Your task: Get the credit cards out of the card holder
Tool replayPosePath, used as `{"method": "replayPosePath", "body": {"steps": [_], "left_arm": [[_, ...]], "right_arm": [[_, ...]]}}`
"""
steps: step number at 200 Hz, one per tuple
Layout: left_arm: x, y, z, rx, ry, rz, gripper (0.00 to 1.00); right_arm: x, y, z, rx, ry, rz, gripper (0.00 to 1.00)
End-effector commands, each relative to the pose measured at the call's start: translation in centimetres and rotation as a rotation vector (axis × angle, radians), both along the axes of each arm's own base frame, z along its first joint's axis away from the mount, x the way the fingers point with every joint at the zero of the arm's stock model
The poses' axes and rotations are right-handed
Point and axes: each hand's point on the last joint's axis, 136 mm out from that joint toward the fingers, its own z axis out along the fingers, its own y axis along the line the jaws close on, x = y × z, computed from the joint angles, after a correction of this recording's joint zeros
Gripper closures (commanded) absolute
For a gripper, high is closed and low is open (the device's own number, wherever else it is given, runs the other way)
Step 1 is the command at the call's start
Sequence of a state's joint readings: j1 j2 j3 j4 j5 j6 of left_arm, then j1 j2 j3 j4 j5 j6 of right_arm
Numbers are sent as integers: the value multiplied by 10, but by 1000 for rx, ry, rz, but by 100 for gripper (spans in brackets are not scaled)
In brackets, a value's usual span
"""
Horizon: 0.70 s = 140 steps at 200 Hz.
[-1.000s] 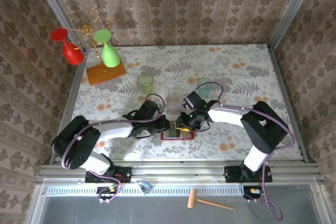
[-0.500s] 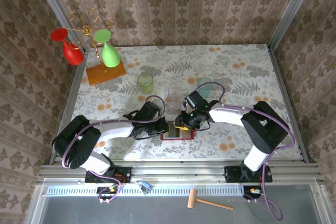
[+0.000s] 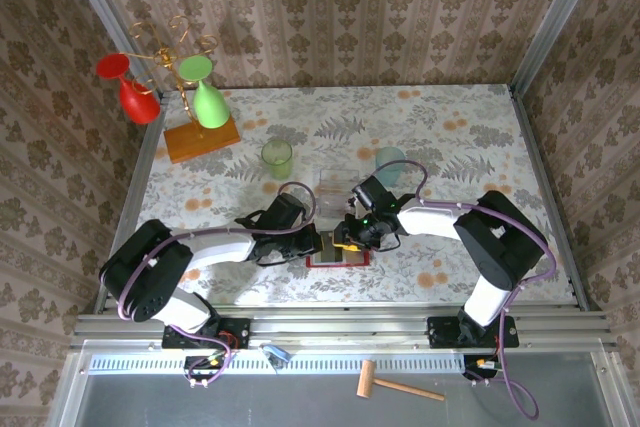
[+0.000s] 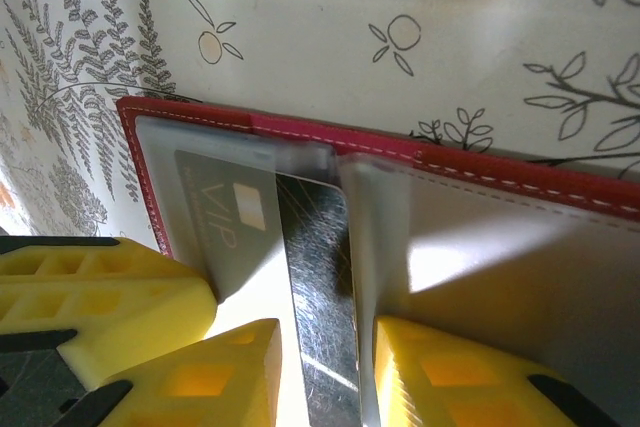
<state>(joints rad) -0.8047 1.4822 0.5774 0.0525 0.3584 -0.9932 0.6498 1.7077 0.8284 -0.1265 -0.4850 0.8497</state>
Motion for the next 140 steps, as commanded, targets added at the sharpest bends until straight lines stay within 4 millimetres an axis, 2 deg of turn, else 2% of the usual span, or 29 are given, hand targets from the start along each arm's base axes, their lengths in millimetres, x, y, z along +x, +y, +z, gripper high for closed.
{"method": "replayPosePath", "body": {"steps": [1, 80, 140], "left_arm": [[-2, 2, -7, 39, 6, -16, 94], [-4, 1, -9, 45, 13, -20, 94], [-5, 2, -8, 45, 12, -22, 94]], "right_arm": [[-3, 1, -5, 24, 34, -10, 72], [-1, 2, 3, 42, 23, -28, 81], [-1, -7, 2, 7, 18, -37, 85]]}}
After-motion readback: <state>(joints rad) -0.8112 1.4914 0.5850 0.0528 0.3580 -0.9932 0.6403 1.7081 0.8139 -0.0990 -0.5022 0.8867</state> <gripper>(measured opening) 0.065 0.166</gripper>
